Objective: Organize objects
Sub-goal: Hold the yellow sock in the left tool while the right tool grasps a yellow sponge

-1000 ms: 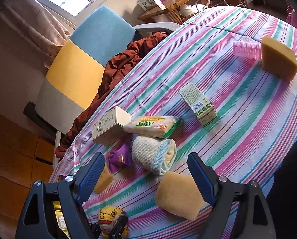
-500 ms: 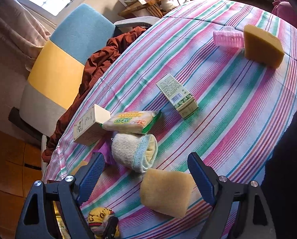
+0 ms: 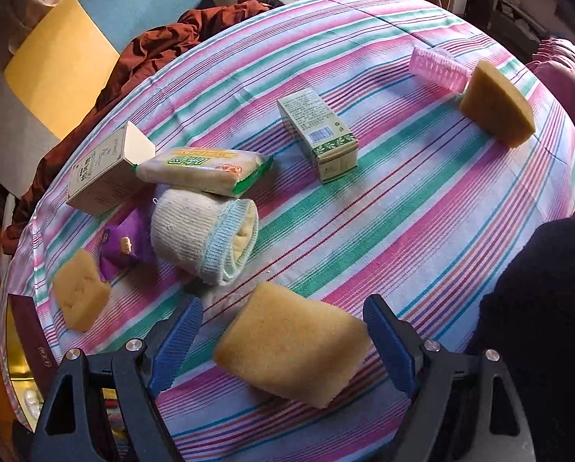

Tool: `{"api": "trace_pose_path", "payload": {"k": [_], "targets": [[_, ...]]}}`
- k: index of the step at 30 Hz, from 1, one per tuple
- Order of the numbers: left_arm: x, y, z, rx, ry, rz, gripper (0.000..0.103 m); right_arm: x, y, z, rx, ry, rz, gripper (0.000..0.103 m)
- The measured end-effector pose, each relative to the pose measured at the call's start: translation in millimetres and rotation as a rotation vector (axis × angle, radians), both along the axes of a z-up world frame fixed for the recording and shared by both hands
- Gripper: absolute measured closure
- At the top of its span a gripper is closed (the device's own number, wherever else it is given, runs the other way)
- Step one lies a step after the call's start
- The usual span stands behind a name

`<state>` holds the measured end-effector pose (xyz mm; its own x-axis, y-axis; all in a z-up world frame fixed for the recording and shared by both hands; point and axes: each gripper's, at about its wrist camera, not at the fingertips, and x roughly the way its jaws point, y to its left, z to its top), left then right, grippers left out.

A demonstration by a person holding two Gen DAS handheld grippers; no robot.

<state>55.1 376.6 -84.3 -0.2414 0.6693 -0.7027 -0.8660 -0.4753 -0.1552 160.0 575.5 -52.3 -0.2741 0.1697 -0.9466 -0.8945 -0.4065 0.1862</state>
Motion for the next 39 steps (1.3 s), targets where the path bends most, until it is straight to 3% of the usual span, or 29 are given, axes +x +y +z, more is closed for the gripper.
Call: {"api": "trace_pose_path", "payload": {"k": [6,17,21,28,32,34,36,39], "targets": [[-1,-1,0,0.009,-0.014,-0.002,0.061,13,-6,2,0.001,0.008,-0.048,0.016],[-3,-5,0,0.024,-0.034,-0.004,0.061,-5,-6,-12,-0.027,-0.029,-0.040,0.015],[-3,-5,0,0.024,-0.035,-0.004,0.061,-13,-17,-3,0.028,-0.022,0.016,0.044],[-2,-6,1,0.021,-0.030,-0.005,0.061,-33,-42,3,0.031,0.023,0.211,0.056],[-2,-6,1,0.021,-0.029,-0.005,0.061,-48,-45,-3,-0.016,0.048,0.295,0.052],[-1,-7,1,0.021,-0.027,-0.005,0.061,-42,-39,-10,-0.055,0.080,0.263,0.044],[-1,-7,1,0.019,-0.026,-0.005,0.061,-37,-30,-17,-0.141,0.140,0.223,0.022],[-1,-7,0,0.016,-0.021,-0.007,0.061,-30,-25,-16,-0.185,0.213,0.194,0.017]]}}
